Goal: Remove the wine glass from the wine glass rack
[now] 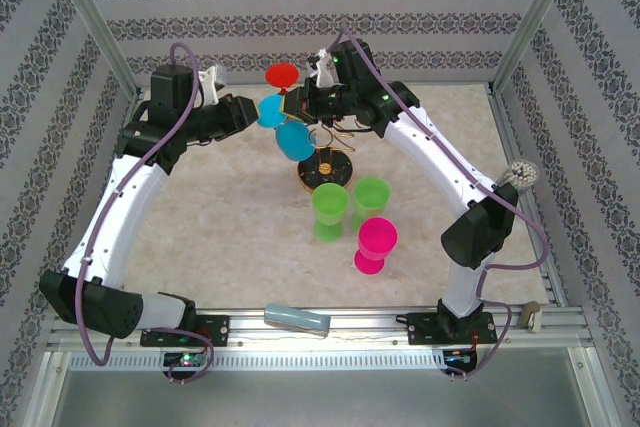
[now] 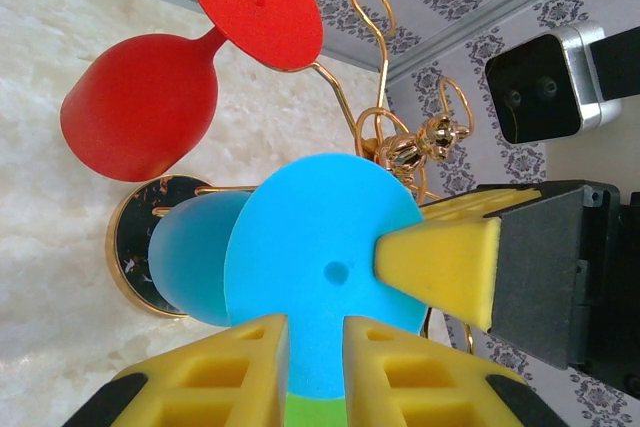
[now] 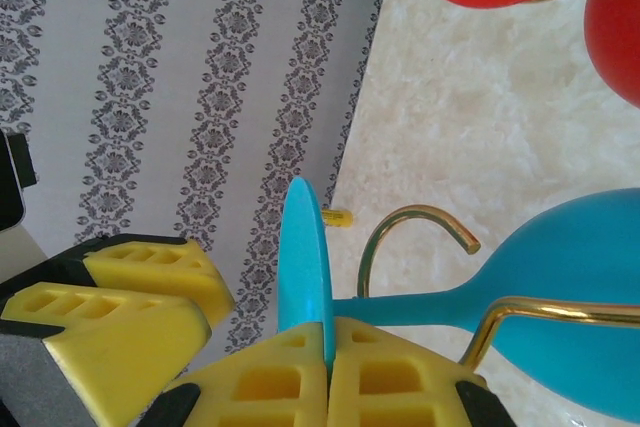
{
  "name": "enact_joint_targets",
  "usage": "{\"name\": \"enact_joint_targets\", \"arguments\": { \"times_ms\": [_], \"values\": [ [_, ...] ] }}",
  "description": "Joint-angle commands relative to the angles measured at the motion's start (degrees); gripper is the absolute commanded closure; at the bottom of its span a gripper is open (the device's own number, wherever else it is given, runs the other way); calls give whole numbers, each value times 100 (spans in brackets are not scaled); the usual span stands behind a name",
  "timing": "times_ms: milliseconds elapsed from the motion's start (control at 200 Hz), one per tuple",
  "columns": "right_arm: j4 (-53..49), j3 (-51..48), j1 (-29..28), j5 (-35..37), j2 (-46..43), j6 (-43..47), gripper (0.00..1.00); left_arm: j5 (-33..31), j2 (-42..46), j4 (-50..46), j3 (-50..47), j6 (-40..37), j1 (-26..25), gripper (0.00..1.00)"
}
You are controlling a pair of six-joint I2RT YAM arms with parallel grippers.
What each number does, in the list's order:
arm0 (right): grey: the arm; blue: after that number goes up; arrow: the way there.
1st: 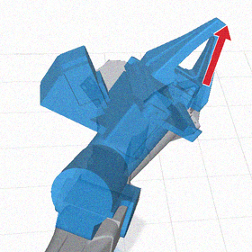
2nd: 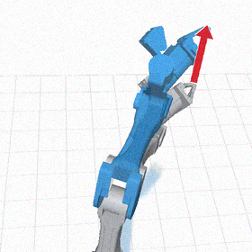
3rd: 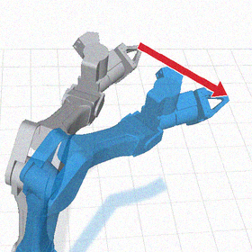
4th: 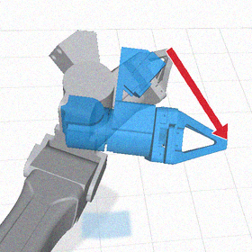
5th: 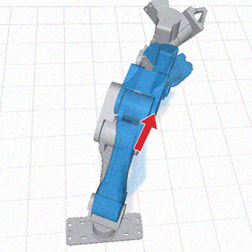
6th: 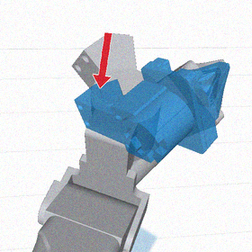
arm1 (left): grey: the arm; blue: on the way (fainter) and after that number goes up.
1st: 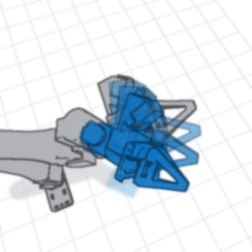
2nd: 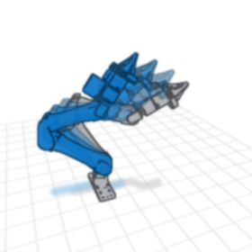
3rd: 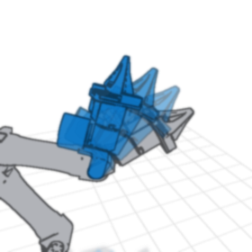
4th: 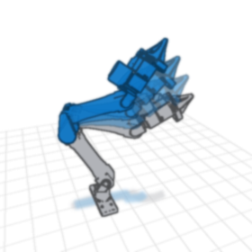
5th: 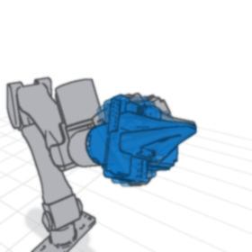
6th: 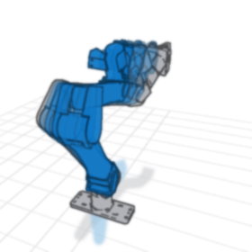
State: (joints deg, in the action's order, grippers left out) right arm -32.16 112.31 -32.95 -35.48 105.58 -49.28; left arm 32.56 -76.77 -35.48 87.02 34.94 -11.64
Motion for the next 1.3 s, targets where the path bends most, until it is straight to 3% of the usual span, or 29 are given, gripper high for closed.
{"name": "enact_joint_targets", "arguments": {
  "times_ms": [0,610,1294],
  "values": [
    [442,5,91,-24,-60,-43,100,-54,185,189,115,9,-65,77],
    [560,-97,248,148,-130,-167,100,-241,357,199,49,30,-53,75],
    [1650,-647,386,-148,-335,-1055,100,-298,397,235,50,48,-51,75]
  ]
}}
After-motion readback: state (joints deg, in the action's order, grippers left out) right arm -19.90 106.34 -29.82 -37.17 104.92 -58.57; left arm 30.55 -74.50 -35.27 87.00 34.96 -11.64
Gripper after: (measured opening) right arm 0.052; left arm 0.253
